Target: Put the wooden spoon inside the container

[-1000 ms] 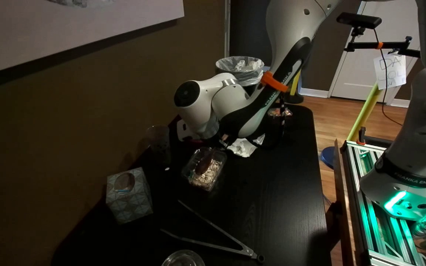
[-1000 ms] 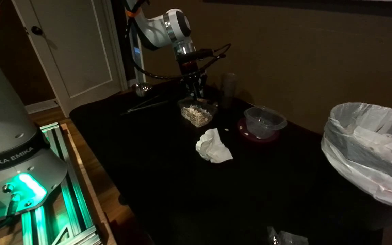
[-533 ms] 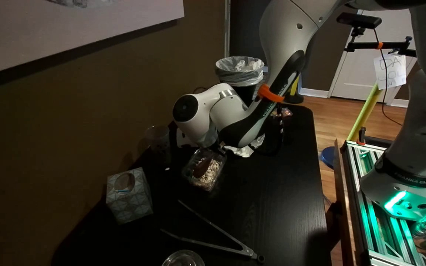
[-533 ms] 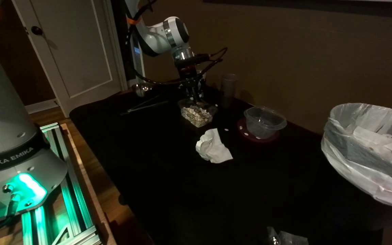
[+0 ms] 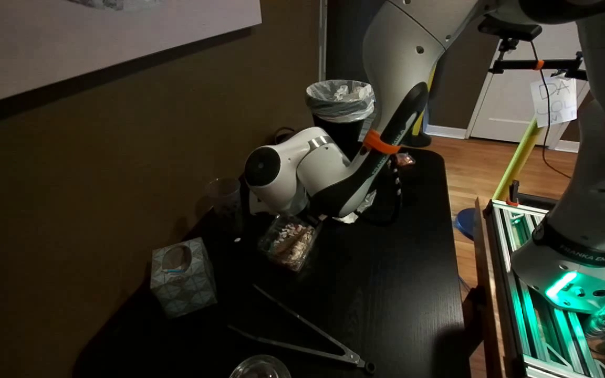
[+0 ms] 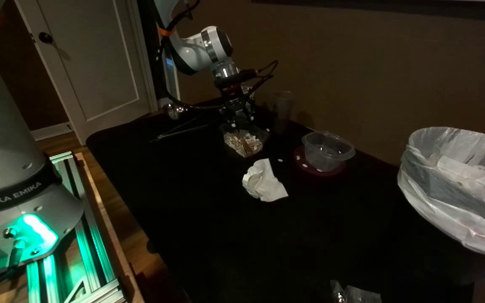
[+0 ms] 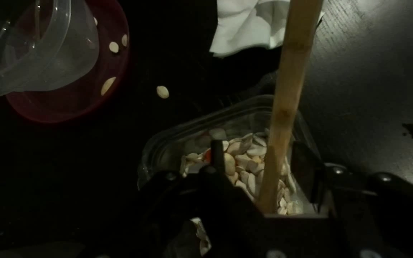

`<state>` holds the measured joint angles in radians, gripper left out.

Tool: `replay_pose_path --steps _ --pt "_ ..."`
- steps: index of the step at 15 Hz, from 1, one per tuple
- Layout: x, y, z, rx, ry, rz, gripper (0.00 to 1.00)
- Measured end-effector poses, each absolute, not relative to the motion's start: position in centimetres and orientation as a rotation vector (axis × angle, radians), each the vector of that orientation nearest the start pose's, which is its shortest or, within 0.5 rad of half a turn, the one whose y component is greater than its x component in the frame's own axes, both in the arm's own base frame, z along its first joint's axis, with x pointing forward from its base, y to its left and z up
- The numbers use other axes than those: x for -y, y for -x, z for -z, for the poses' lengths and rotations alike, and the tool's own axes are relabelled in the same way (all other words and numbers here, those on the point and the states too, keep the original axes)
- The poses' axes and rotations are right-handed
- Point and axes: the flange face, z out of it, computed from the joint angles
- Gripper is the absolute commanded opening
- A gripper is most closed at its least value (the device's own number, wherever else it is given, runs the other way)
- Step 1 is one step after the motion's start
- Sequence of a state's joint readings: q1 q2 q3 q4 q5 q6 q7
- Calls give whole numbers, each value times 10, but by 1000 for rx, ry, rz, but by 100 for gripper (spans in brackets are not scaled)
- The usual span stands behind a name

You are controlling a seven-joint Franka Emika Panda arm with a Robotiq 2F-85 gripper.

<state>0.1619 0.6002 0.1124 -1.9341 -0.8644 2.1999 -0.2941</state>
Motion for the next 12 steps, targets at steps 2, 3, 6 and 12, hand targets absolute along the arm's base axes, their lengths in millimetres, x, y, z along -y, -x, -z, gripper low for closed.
replay_pose_path --steps 2,3,6,12 --pt "-135 -576 -156 -1437 -2142 388 99" --pt "-135 -576 -156 -1426 -2149 384 100" --pt "-136 -577 -159 -1369 -2179 360 100" --pt "-124 -581 -186 -1244 -2331 293 100"
